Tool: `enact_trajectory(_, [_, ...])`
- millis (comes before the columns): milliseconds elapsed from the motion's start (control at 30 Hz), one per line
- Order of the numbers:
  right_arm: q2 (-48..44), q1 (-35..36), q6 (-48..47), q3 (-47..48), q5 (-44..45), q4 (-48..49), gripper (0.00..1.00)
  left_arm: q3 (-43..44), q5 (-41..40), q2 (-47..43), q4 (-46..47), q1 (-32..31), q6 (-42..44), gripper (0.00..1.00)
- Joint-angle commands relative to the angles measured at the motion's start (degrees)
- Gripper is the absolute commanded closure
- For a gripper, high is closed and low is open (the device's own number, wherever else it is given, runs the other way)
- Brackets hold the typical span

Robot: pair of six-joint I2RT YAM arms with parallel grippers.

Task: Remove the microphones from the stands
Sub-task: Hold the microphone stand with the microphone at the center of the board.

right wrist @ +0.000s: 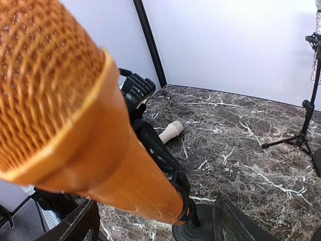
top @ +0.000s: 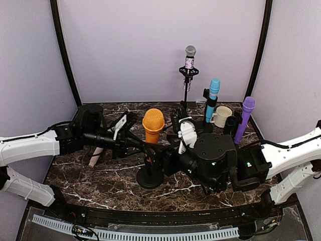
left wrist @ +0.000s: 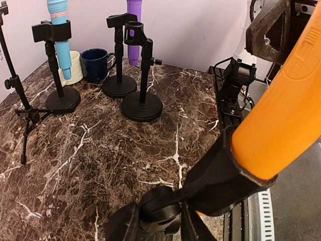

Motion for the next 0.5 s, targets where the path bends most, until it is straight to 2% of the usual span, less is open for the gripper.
enact_trajectory(0, [1.9, 0.5, -3.1, 4.1, 5.9, 1.6, 0.23, -1.1, 0.4, -0.3, -0.8, -0.6, -0.1, 0.72])
enact_trajectory(333, [5.8, 0.4, -11.4, 10.1, 7.1, 4.6, 0.23, -4.1, -2.9, -5.5, -0.8, -1.2, -2.9, 0.75])
enact_trajectory(467, [4.9, -1.7, -11.8, 8.1, 2.9, 6.4, 0.33, -5.2, -3.3, -7.9, -1.0, -1.2, -3.9, 0.73])
